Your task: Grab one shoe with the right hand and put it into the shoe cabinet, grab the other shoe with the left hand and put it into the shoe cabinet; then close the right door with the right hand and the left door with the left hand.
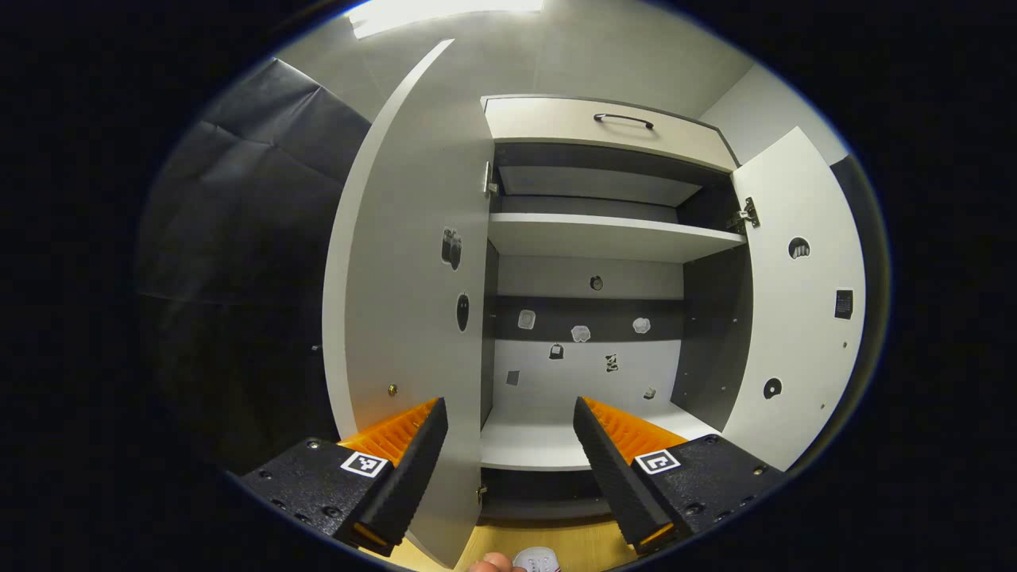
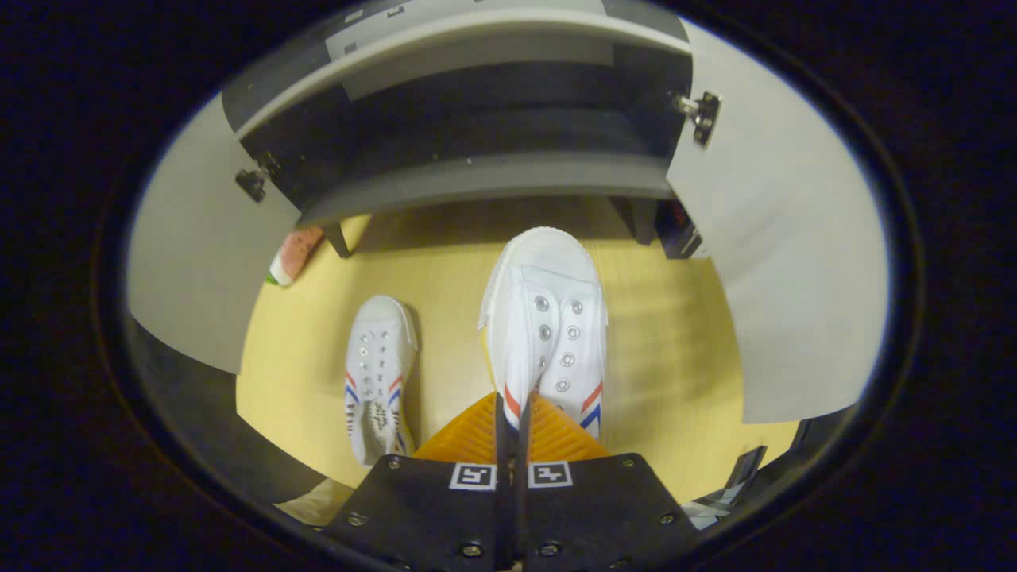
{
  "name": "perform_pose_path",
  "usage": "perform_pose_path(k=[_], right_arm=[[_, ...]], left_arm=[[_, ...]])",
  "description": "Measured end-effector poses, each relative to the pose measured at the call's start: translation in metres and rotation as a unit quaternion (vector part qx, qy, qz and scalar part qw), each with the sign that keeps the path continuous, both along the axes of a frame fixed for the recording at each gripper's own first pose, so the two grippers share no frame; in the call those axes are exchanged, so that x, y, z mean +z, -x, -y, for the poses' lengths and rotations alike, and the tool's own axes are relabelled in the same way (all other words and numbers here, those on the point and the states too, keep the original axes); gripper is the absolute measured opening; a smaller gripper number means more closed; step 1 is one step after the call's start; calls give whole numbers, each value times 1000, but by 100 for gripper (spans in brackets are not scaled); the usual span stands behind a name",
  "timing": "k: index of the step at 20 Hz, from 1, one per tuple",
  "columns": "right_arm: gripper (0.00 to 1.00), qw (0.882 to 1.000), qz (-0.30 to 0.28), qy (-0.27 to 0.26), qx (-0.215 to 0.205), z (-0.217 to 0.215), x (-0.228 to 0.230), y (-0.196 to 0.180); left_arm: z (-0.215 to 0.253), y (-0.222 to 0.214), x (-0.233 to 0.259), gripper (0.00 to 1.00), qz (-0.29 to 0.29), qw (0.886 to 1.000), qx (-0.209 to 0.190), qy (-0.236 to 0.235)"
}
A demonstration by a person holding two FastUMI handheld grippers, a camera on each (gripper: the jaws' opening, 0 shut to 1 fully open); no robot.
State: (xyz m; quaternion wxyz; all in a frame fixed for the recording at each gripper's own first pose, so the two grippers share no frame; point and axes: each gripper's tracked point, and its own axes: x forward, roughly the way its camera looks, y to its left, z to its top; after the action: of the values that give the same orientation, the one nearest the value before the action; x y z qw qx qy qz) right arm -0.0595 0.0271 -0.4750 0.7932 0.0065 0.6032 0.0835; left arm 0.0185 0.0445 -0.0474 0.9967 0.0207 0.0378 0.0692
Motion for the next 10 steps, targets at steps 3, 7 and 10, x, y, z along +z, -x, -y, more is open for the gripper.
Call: perform_pose_path(k=[3, 7, 10], right_arm=[[0, 998, 58, -29, -2, -11, 74, -26], [0, 988, 143, -52, 13, -31, 167, -88], [0, 979, 196, -53, 22, -45, 214, -158]], left_arm=[[1, 0, 0, 98, 0, 1000, -4, -2], [1, 2, -2, 97, -3, 1000, -9, -5], [2, 2, -1, 99, -1, 1000, -15, 0]])
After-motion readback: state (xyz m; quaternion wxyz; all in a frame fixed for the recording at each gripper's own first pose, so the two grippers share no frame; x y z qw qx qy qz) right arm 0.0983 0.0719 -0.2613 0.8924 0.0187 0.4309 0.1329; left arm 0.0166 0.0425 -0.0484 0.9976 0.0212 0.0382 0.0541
